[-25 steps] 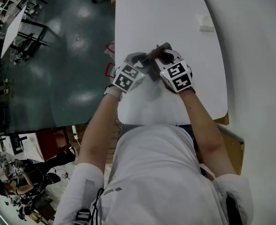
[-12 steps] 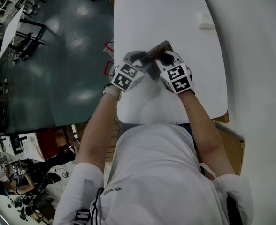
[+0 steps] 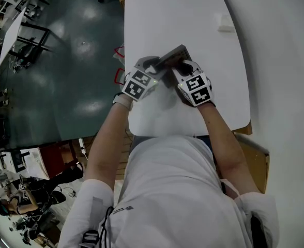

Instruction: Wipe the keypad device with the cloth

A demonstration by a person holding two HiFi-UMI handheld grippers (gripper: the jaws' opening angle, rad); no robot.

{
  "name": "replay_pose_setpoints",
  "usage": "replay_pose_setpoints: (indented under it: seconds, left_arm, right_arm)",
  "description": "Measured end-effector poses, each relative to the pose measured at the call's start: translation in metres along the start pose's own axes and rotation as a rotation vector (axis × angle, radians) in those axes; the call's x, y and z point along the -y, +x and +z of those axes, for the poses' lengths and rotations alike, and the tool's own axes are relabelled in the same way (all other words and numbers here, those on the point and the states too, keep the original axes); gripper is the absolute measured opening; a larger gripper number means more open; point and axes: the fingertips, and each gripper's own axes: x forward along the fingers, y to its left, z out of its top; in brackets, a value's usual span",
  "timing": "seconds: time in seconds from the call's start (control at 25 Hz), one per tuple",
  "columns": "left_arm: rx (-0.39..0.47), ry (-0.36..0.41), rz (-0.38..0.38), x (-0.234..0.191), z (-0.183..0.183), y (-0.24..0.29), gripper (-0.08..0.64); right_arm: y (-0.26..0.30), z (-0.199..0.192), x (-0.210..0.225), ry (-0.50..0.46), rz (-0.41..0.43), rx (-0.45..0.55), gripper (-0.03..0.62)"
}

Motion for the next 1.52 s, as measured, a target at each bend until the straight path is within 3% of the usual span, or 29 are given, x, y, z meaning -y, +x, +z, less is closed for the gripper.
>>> replay_pose_setpoints:
  seconds: [0.92, 1.28, 1.52]
  left_arm:
    - [-0.004, -0.015, 0.001, -0.008, -0.001, -0.003, 0.193]
    - [-0.011, -0.025, 0.017, -0.011, -0.003, -0.005, 0.193]
    - [-0.01, -0.058, 0.071, -0.006, -0.01, -0.013, 0.193]
  right_arm:
    - [-0.012, -0.066, -0.011, 0.029, 0.017, -0.15, 0.077]
    - [-0.013, -0.092, -0.013, 0.036, 0.048, -0.264, 0.077]
    - [-0.013, -0.097, -0.016, 0.05, 0.076, -0.267, 0.077]
